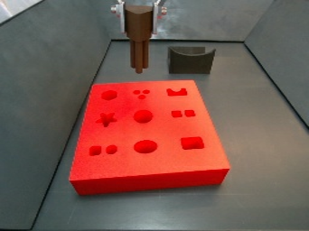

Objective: Pick up the 3 prong object. Move up. Move to above the board. Insert the 3 prong object.
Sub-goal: Insert the 3 prong object.

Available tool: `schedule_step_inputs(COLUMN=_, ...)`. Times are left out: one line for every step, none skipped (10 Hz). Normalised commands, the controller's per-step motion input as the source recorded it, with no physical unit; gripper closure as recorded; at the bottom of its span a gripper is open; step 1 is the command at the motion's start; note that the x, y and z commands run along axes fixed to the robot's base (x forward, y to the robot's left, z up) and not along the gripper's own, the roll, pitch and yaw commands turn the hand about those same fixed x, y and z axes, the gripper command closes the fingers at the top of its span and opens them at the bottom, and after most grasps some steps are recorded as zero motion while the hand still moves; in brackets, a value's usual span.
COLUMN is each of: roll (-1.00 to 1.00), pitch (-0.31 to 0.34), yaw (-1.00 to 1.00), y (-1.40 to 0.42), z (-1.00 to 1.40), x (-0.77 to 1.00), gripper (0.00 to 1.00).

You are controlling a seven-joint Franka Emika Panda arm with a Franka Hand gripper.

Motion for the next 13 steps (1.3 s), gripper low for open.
schedule_step_inputs(roll=0.06, pitch=-0.023, yaw=0.14, y=0.06, z=-0.47, x=0.0, gripper=1.0)
schedule_step_inputs(roll=0.04, pitch=-0.036, yaw=0.19, y=0.06, z=-0.5, x=0.0, gripper=1.0)
schedule_step_inputs(roll=0.0, pitch=-0.011, yaw=0.17, y=0.05, z=-0.45, x=0.04, gripper=1.0)
schedule_step_inputs(roll=-0.01, pitch=0.0, yaw=0.04, y=0.01, z=-0.17, x=0.01, gripper=1.0)
schedule_step_inputs(roll=0.0, pitch=0.0, yaw=0.0, y=0.0, z=-0.04, x=0.0, gripper=1.0)
schedule_step_inputs(roll=0.04, pitch=0.0, yaw=0.15, y=0.0, z=-0.31, x=0.0, gripper=1.0)
schedule_step_inputs(roll=0.05, pitch=-0.019, yaw=0.25, y=0.0, z=-0.43, x=0.0, gripper=1.0)
schedule_step_inputs(roll=0.0, pitch=0.0, yaw=0.18, y=0.0, z=-0.18, x=0.01, gripper=1.0)
schedule_step_inputs(roll=0.0, pitch=0.0, yaw=0.0, y=0.0, z=-0.03, x=0.0, gripper=1.0)
schedule_step_inputs(roll=0.0, pitch=-0.013, yaw=0.11, y=0.0, z=-0.3, x=0.05, gripper=1.0)
schedule_step_inputs(roll=0.02, pitch=-0.006, yaw=0.19, y=0.0, z=-0.41, x=0.17, gripper=1.0)
schedule_step_inputs(roll=0.02, pitch=0.0, yaw=0.19, y=0.0, z=-0.37, x=0.2, gripper=1.0)
schedule_step_inputs(roll=0.0, pitch=0.0, yaw=0.0, y=0.03, z=-0.01, x=0.0, gripper=1.0)
